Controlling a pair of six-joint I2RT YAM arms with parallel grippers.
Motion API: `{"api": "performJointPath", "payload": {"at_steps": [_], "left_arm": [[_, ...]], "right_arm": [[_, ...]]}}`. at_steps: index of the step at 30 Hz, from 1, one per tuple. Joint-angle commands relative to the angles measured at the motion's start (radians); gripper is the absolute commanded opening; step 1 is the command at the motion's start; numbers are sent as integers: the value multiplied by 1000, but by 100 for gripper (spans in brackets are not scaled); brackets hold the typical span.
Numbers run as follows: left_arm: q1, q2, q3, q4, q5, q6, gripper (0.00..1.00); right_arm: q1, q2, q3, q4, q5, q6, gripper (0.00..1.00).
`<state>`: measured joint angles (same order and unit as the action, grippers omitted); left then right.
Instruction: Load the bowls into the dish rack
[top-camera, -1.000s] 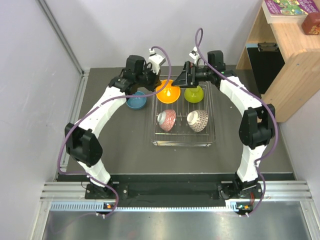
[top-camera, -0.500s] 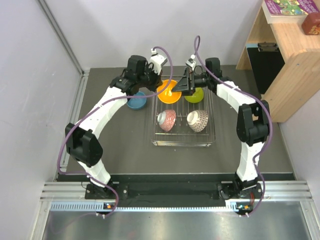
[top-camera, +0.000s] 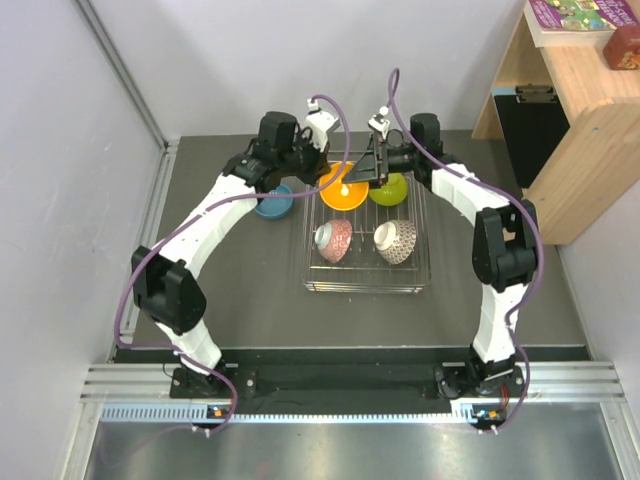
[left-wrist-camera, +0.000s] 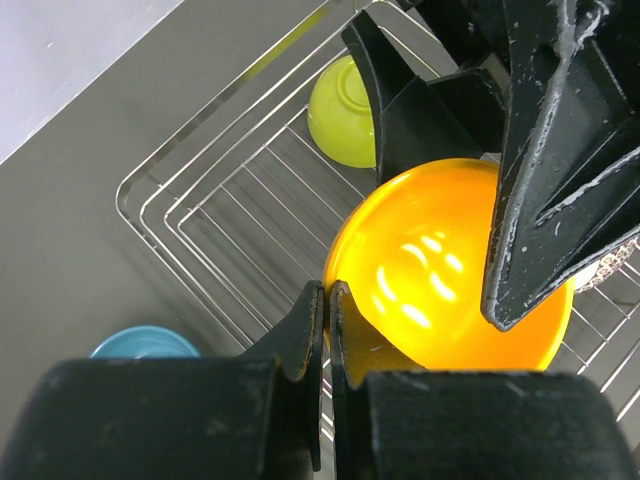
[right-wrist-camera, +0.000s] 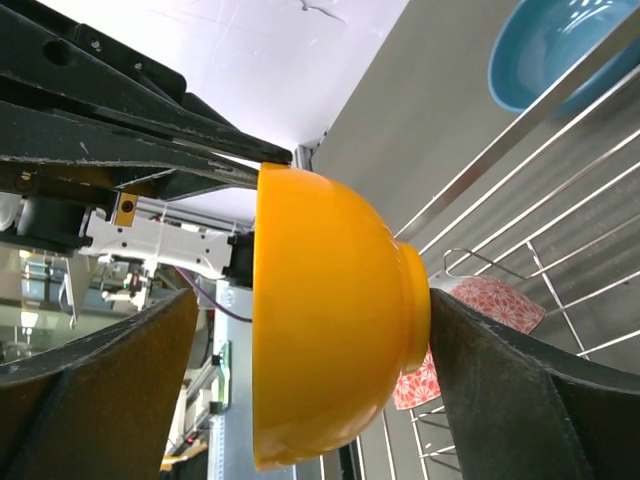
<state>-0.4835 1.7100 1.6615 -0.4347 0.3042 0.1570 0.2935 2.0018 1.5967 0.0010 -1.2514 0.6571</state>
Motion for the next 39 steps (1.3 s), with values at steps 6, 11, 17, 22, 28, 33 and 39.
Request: {"api": "performJointPath", "payload": {"at_steps": [6,11,17,22,28,33,39], "left_arm": [[-7,-66,35,53,32,-17,0],[-7,-72,34,51,30,-16,0],[-6,-76,29,50,27,-10,0],[-7,-75,34,45,29,-7,0],[-6,-81,20,48,32,-8,0],[-6,-93,9,53,41,-13,0],[-9,-99,3,57,39,-13,0]], "right_arm": [[24,17,-32,314,-144,175,79],[32,61,-159,1197,-218,915,85],[55,74,-150,1309,-238,957,86],[58,68,-150,1321,-243,958,86],[53,64,-149,1314,-235,952,83],[38,69,-142,1280,-217,929,92],[12,69,-158,1225,-187,882,99]]}}
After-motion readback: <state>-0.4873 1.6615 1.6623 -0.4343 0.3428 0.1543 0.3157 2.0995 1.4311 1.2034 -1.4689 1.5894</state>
